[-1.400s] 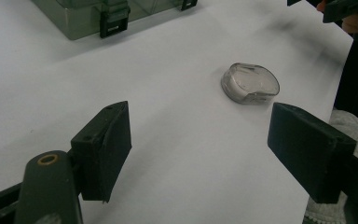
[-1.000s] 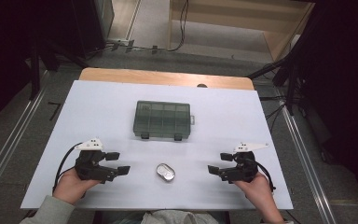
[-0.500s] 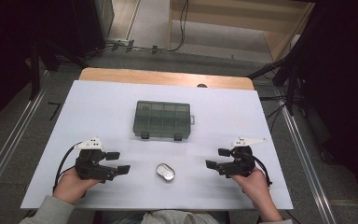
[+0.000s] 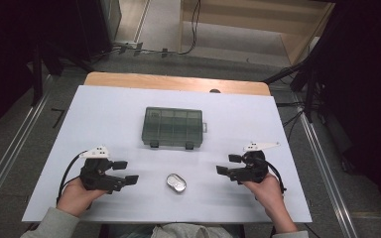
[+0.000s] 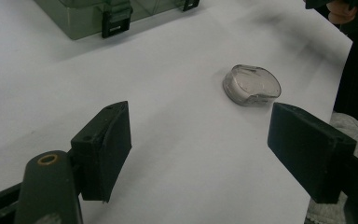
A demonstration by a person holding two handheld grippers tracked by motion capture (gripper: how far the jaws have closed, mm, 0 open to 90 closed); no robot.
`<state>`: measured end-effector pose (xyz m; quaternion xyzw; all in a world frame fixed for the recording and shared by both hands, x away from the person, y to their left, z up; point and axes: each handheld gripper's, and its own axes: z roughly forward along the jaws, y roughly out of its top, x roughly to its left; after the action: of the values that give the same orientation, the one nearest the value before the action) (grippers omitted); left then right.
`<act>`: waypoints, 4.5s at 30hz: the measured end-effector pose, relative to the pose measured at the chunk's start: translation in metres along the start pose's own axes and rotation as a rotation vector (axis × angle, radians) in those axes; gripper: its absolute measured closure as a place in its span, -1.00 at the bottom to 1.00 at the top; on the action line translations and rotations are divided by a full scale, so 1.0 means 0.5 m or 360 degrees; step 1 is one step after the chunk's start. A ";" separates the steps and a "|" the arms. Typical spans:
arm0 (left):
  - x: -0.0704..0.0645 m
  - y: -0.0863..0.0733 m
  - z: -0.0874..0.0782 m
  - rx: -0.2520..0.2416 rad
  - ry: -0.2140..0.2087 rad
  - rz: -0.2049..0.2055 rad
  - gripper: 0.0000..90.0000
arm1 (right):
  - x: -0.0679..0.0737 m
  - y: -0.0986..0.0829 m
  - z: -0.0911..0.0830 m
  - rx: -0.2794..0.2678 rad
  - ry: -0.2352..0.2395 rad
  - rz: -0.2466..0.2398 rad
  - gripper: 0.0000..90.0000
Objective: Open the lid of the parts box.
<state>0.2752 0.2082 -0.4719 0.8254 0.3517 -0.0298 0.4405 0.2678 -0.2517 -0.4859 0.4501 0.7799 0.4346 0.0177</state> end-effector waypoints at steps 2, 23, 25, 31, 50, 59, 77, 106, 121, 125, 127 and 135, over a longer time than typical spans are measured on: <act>0.001 0.000 0.000 0.0006 0.0003 0.0001 -0.50 | -0.001 0.003 0.000 -0.0020 -0.0025 0.0004 -0.60; 0.001 0.000 0.004 0.0012 -0.0002 -0.0004 -0.50 | -0.017 0.035 0.016 -0.0035 -0.0039 0.0021 -0.58; 0.000 0.000 0.004 0.0008 -0.0002 -0.0004 -0.50 | -0.018 0.040 0.020 -0.0034 -0.0038 0.0012 -0.58; 0.001 0.001 0.003 0.0011 -0.0001 -0.0007 -0.50 | -0.020 0.053 0.030 -0.0035 -0.0040 0.0002 -0.58; 0.001 0.001 0.004 0.0015 -0.0010 -0.0009 -0.50 | -0.019 0.087 0.066 0.0015 -0.0024 -0.0027 -0.55; 0.002 0.000 0.004 0.0015 -0.0012 -0.0012 -0.50 | -0.019 0.099 0.078 0.0026 -0.0034 -0.0024 -0.53; 0.003 0.000 0.004 0.0015 -0.0010 -0.0017 -0.50 | -0.023 0.137 0.100 0.0045 -0.0098 -0.0012 -0.49; 0.004 -0.001 0.001 0.0007 -0.0012 -0.0021 -0.50 | -0.031 0.124 0.135 0.0118 -0.0102 -0.0041 0.95; 0.004 -0.001 0.000 0.0005 -0.0005 -0.0014 -0.50 | -0.033 0.115 0.149 0.0151 -0.0101 -0.0021 0.95; 0.004 -0.001 0.000 0.0005 -0.0006 -0.0016 -0.50 | -0.031 0.115 0.148 0.0155 -0.0097 -0.0034 0.95; 0.004 -0.001 0.000 0.0004 -0.0007 -0.0017 -0.50 | -0.030 0.116 0.148 0.0155 -0.0081 -0.0033 0.95; 0.004 -0.001 0.000 0.0007 -0.0008 -0.0014 -0.50 | -0.024 0.117 0.147 0.0135 -0.0087 -0.0067 0.95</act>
<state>0.2765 0.2098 -0.4728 0.8248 0.3542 -0.0344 0.4395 0.3461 -0.1991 -0.4953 0.4456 0.8062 0.3881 0.0292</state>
